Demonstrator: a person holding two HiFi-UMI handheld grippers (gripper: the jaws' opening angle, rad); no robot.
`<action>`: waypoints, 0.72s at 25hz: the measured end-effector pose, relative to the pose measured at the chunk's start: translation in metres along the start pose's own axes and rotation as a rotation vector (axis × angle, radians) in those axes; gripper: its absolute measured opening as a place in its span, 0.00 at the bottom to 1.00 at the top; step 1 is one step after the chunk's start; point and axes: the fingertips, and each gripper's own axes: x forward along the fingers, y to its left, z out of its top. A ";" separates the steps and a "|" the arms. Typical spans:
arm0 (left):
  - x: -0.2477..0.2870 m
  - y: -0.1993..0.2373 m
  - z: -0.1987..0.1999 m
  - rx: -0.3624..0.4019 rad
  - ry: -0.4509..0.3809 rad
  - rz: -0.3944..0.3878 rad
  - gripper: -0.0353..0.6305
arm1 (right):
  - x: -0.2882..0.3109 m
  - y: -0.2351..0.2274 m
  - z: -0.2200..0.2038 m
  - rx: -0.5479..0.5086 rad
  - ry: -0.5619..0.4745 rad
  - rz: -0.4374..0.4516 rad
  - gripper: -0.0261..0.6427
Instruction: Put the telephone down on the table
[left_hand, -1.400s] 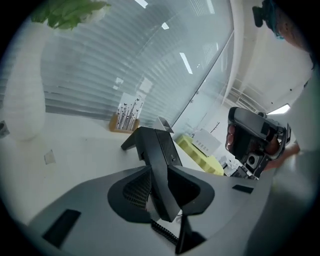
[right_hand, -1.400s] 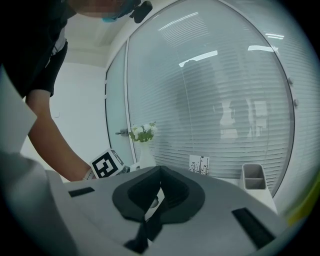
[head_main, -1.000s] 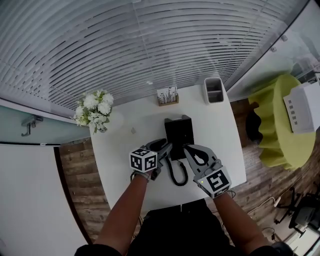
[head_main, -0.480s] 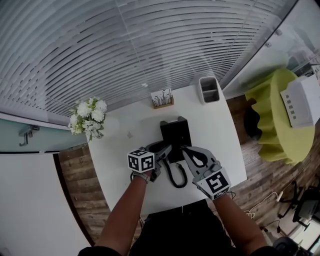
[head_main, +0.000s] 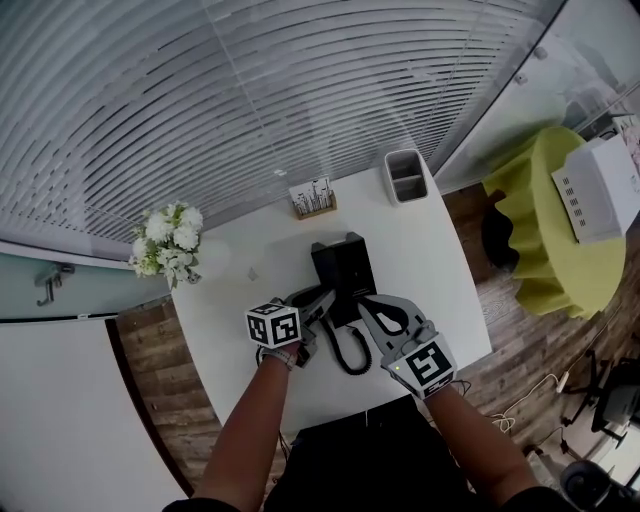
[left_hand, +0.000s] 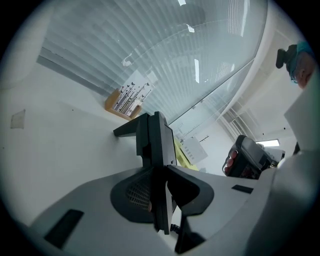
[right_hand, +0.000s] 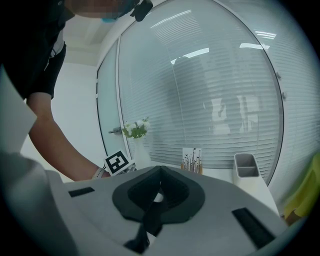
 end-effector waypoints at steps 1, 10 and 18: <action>-0.001 -0.002 0.000 -0.003 -0.003 -0.002 0.18 | -0.001 0.001 0.001 -0.002 -0.002 0.000 0.07; -0.017 -0.027 0.012 0.042 -0.044 -0.009 0.16 | -0.014 -0.001 0.003 0.007 -0.026 -0.011 0.07; -0.054 -0.064 0.013 0.080 -0.110 -0.015 0.16 | -0.032 0.003 0.012 -0.016 -0.028 -0.019 0.07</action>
